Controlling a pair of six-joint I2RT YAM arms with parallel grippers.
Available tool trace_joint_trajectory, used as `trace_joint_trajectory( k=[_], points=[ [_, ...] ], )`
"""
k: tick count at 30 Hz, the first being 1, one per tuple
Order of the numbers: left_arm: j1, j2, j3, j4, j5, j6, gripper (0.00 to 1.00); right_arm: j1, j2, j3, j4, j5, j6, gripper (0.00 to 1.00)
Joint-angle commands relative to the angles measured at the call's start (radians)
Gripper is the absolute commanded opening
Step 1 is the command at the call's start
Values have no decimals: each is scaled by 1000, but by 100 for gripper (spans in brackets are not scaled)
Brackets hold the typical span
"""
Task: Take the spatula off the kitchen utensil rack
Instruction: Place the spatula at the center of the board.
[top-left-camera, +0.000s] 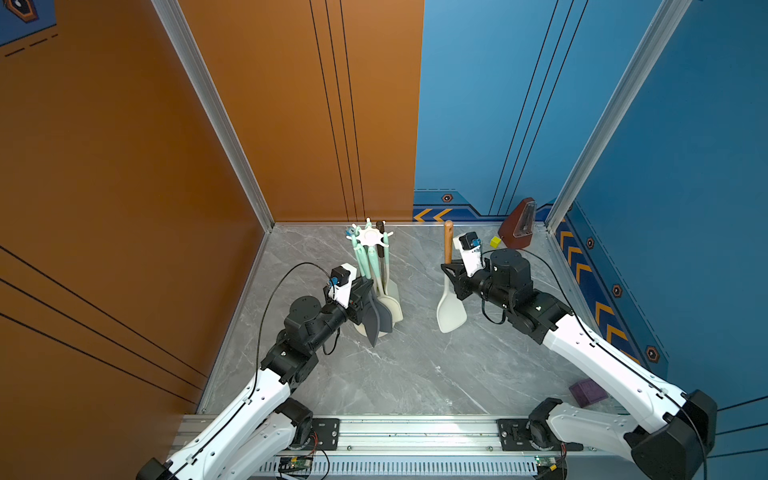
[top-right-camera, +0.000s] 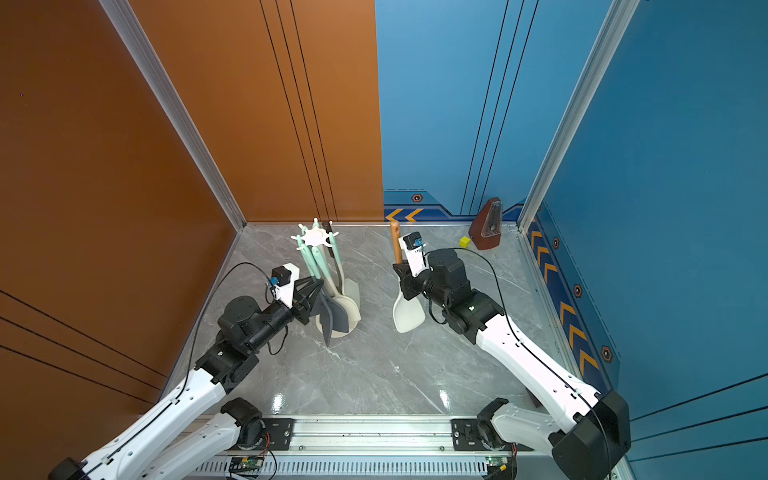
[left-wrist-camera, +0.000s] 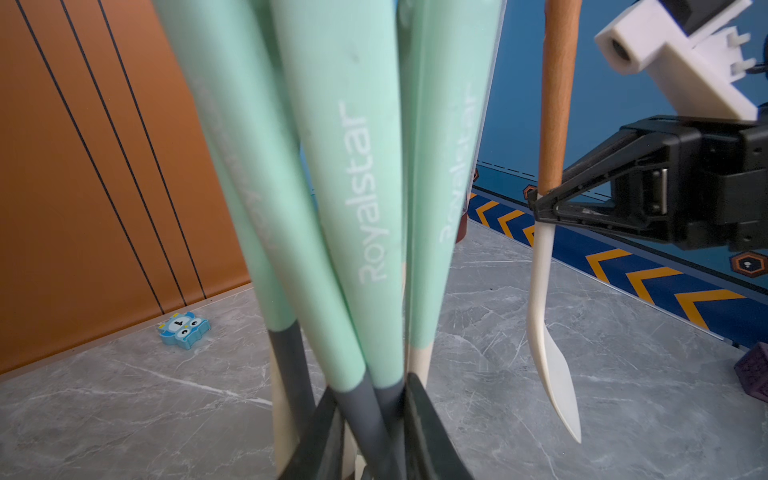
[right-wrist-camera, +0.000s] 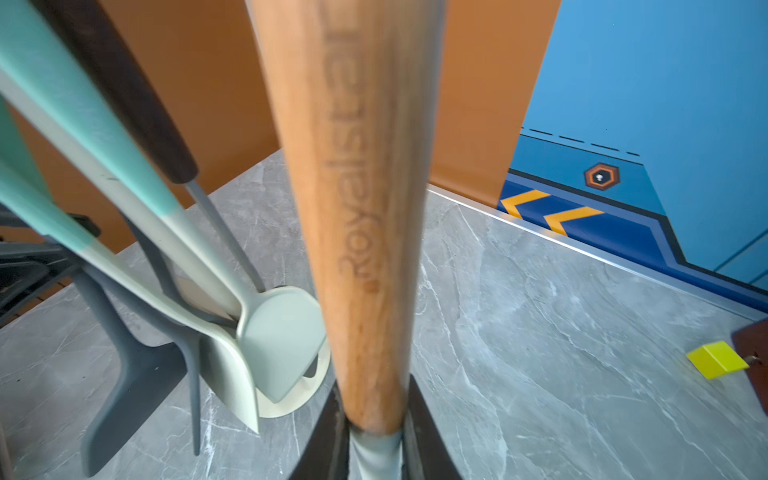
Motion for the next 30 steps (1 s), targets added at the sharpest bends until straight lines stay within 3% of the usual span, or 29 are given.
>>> trace_joint_trajectory(
  k=[1,14,30],
  points=[
    [5,16,-9,-59,9,30,26,-50,-39,-9,-30,-35,27,0],
    [4,15,-12,-60,8,33,26,-213,-21,46,-122,-37,-2,0],
    [4,4,-17,-60,5,34,26,-462,127,370,-412,-64,-104,0]
  ],
)
